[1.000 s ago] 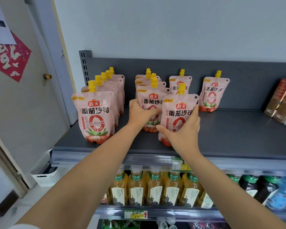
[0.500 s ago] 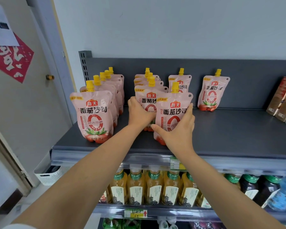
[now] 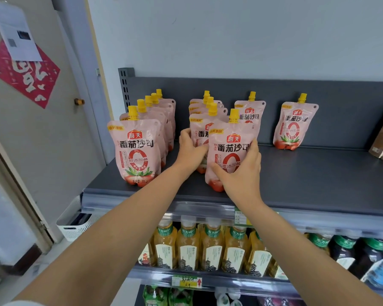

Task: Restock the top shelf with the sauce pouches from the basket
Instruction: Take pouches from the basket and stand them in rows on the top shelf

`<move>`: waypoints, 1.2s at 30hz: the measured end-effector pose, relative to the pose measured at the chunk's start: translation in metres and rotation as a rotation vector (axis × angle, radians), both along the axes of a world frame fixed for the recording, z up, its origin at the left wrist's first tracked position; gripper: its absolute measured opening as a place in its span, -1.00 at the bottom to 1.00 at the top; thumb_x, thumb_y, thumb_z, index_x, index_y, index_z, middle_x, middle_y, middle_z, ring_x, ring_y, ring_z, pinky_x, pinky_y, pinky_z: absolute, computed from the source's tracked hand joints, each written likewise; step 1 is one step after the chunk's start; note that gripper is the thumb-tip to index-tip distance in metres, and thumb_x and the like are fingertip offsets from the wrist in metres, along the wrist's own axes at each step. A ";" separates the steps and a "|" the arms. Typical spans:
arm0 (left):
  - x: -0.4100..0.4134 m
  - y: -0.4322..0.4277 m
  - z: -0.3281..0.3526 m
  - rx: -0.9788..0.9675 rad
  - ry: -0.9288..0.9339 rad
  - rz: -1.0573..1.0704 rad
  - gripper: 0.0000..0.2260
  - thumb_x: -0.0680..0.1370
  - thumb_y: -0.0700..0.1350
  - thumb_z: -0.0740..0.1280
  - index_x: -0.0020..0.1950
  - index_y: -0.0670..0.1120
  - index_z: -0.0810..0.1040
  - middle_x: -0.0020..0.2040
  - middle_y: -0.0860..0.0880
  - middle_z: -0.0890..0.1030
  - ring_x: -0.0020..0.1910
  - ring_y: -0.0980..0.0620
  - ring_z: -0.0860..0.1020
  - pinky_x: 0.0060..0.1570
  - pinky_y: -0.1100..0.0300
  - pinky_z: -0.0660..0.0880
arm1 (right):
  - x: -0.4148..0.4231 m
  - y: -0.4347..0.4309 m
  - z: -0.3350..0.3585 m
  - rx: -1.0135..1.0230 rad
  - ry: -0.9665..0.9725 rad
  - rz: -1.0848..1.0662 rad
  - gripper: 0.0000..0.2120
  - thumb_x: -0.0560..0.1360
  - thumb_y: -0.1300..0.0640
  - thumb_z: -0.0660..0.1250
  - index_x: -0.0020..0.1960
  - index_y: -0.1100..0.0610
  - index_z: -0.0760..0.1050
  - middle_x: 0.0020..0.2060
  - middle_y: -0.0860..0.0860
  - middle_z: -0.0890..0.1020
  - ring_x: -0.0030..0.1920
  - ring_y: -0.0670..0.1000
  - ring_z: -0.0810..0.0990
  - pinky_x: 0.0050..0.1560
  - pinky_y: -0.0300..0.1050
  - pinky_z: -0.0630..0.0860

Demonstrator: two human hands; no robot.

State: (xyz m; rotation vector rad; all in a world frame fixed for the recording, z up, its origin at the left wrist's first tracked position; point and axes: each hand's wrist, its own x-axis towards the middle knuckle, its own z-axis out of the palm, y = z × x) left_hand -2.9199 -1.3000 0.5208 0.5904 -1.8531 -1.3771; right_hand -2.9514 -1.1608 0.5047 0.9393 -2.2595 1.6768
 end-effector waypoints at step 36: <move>0.016 0.263 -0.159 -1.423 -0.236 -0.518 -0.24 0.45 0.35 0.16 0.49 -0.13 0.28 0.46 -0.19 0.33 0.43 -0.19 0.31 0.38 -0.05 0.25 | 0.015 0.330 -0.112 0.863 -0.125 -0.769 -0.26 0.51 -0.03 0.29 0.54 0.13 0.01 0.49 0.17 0.12 0.45 0.23 0.15 0.36 0.20 0.29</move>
